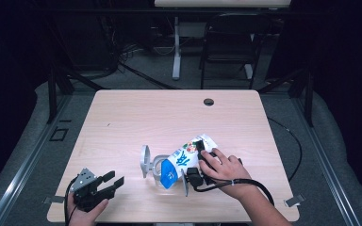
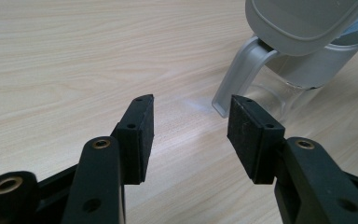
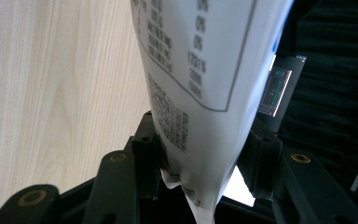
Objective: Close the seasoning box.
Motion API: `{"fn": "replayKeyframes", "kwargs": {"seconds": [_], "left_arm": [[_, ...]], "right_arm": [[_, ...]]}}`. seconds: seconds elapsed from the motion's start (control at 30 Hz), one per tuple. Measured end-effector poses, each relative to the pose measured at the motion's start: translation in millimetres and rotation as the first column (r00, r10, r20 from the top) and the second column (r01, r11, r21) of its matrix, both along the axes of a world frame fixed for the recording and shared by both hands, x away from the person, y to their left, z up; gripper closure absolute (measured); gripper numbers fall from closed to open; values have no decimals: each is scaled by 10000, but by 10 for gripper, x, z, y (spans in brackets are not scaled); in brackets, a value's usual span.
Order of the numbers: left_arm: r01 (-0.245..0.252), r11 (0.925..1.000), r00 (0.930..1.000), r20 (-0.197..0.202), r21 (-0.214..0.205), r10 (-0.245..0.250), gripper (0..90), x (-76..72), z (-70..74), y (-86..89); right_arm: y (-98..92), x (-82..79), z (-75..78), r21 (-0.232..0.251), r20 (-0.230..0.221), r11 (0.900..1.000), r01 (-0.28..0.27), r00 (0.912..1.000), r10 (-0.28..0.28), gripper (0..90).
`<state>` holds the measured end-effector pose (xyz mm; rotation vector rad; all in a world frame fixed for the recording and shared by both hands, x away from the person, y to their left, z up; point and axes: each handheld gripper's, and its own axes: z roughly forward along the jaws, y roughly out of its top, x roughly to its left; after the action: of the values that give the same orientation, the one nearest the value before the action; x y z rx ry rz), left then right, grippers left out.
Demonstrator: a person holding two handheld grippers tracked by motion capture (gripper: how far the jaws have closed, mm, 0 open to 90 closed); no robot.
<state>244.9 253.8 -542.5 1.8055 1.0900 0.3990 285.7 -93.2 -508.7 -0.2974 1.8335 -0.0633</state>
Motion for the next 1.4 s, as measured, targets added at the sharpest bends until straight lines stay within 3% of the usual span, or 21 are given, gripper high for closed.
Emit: {"fn": "replayKeyframes", "kwargs": {"seconds": [0.8,0.97,1.07,1.17,1.4], "left_arm": [[15,10000,10000,-34,-21,-15,516,-4,-8,8],[12,10000,10000,-18,-41,-12,516,-3,-7,8],[18,10000,10000,-25,-29,-18,516,-3,-10,6],[11,10000,10000,-31,-35,-11,516,-4,-11,7],[17,10000,10000,-37,-50,-17,516,-4,-14,5]], "right_arm": [[7,1,5,-244,113,9996,-161,9998,163,563],[18,-11,23,-525,266,9985,-133,9995,147,563],[9,6,9,-279,116,9992,-280,9995,283,563],[21,-9,26,-555,242,9984,-127,9996,141,563],[19,-3,21,-484,212,9987,-185,9996,196,564]]}}
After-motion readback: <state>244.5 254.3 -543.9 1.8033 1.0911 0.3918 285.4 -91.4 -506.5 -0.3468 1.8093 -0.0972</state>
